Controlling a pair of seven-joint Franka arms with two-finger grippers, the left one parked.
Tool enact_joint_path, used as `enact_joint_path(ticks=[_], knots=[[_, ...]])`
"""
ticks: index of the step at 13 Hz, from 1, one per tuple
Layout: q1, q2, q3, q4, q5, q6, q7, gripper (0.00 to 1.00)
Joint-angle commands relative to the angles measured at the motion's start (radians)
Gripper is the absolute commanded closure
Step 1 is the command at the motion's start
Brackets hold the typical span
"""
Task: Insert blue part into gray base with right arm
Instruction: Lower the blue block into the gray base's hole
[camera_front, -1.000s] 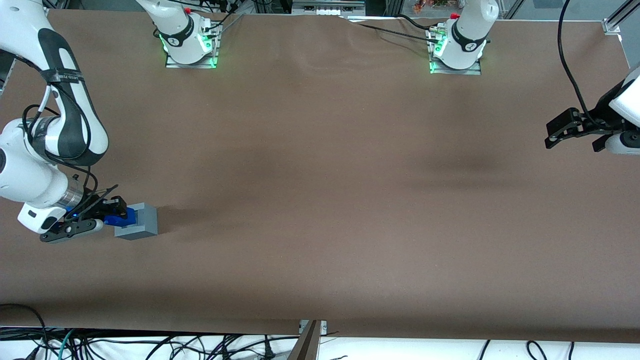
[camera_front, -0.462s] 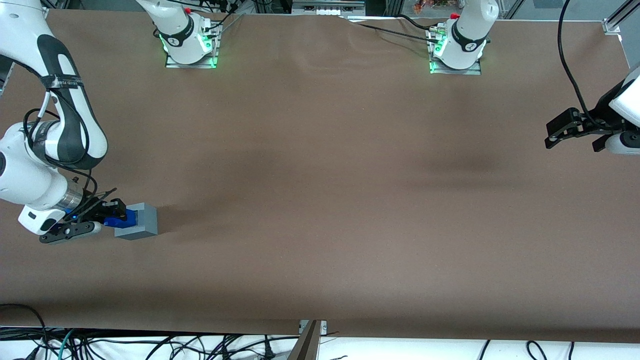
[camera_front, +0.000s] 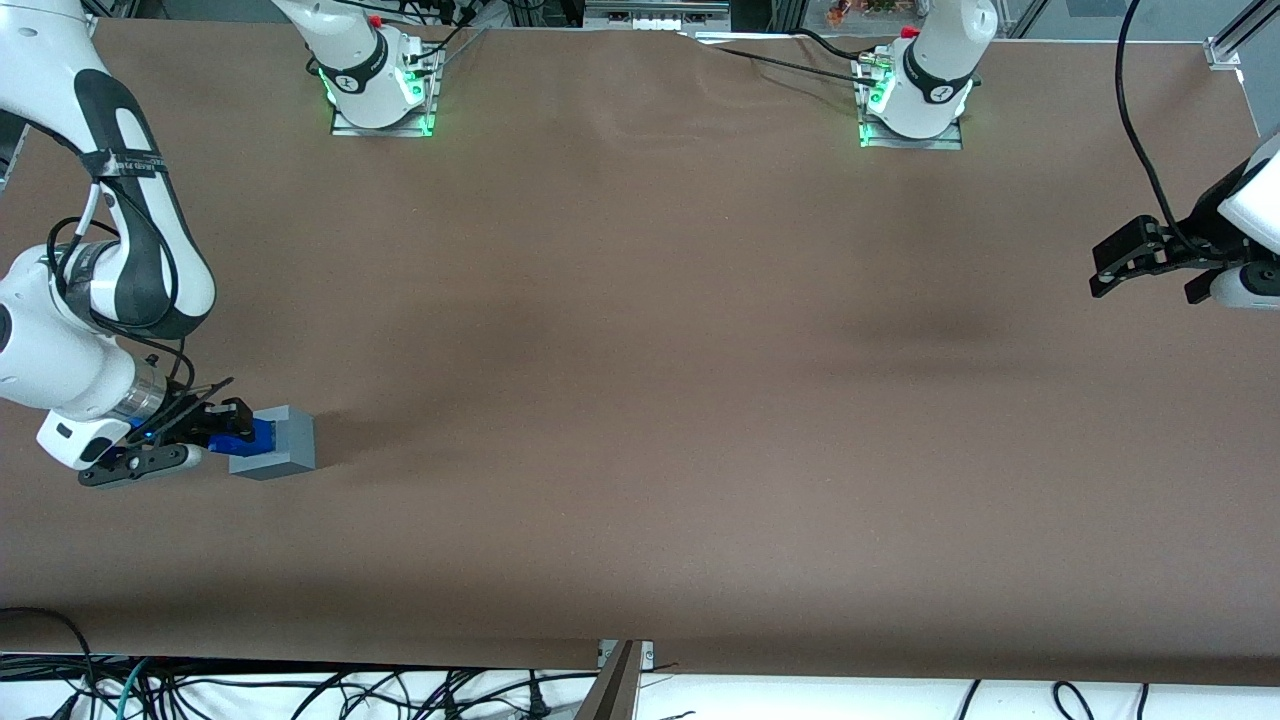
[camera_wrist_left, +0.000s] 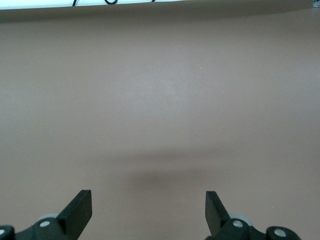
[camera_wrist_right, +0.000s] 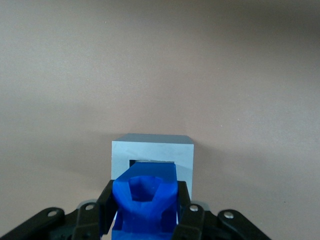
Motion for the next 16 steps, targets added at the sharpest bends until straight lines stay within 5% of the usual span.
enact_joint_path(ticks=[1, 16], knots=[[-0.004, 0.01, 0.007, 0.006, 0.013, 0.003, 0.017, 0.69], [-0.003, 0.003, 0.012, -0.022, 0.002, 0.025, 0.015, 0.64]])
